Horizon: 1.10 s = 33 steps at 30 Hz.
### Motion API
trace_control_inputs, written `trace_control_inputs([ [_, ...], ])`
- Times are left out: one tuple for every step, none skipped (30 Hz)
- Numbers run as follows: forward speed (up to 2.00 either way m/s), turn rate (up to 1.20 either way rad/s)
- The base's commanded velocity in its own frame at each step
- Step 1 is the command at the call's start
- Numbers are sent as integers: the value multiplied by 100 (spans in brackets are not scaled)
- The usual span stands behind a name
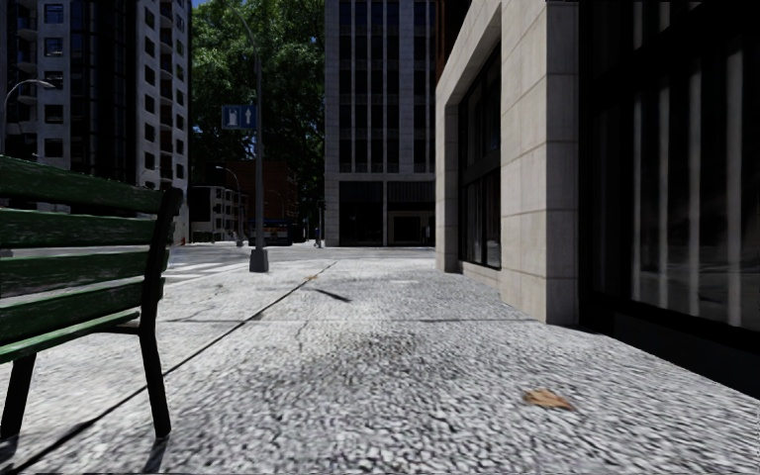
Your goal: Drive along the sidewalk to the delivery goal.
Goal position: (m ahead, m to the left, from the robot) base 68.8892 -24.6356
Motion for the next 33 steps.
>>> trace_control_inputs([
  [200,0],
  [200,0],
  [200,0],
  [200,0],
  [200,0],
  [200,0],
  [200,0],
  [200,0],
  [200,0],
  [200,0],
  [200,0],
  [200,0],
  [200,0],
  [200,0],
  [200,0],
  [200,0],
  [200,0],
  [200,0],
  [200,0],
  [200,0],
  [200,0],
  [200,0],
  [200,0],
  [200,0],
  [200,0],
  [200,0],
  [200,0],
  [200,0],
  [200,0],
  [200,0],
  [200,0],
  [200,0],
  [200,0],
])
